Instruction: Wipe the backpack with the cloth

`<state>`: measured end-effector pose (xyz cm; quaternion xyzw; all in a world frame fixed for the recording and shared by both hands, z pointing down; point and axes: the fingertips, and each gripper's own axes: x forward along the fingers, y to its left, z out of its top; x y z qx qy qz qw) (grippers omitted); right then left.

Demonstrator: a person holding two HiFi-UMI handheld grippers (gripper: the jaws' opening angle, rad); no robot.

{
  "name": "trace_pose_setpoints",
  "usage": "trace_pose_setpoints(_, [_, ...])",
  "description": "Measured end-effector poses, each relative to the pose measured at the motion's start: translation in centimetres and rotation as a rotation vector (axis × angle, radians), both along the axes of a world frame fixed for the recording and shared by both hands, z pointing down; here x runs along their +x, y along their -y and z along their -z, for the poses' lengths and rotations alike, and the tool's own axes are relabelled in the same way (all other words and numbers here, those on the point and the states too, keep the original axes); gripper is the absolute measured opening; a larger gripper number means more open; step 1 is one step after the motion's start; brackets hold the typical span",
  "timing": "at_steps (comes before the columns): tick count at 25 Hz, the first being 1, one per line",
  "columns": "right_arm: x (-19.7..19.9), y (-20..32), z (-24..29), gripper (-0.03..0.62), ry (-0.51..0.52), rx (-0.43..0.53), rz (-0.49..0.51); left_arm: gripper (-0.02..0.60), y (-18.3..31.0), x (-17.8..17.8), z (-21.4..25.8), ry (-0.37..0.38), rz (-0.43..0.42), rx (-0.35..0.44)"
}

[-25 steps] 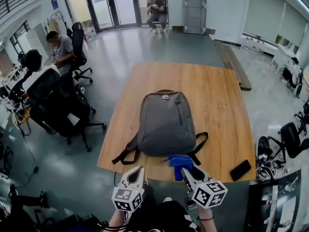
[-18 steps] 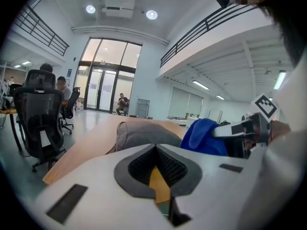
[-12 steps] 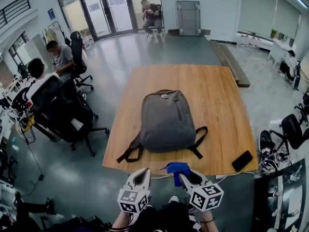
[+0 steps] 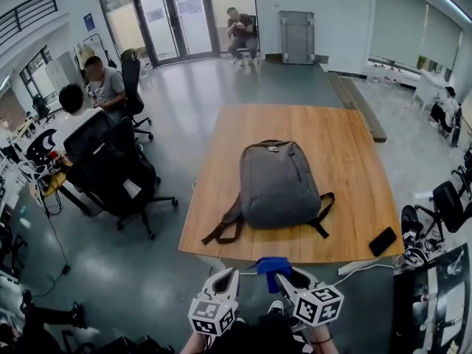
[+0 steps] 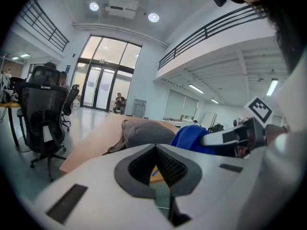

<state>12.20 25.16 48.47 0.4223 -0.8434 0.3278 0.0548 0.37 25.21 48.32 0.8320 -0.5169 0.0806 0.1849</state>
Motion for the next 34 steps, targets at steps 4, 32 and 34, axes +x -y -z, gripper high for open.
trace_pose_setpoints(4, [-1.9, -1.5, 0.5, 0.117, -0.007, 0.008, 0.012, -0.002, -1.7, -1.3, -0.3, -0.02, -0.007, -0.01])
trace_pose_setpoints(32, [-2.3, -3.8, 0.6, 0.115, -0.096, 0.018, -0.025, -0.002, -3.2, -1.6, 0.5, -0.03, -0.079, 0.007])
trace_pose_setpoints(34, [-2.3, -4.2, 0.5, 0.116, -0.096, 0.013, -0.019, -0.002, -3.6, -1.4, 0.4, -0.027, -0.081, -0.002])
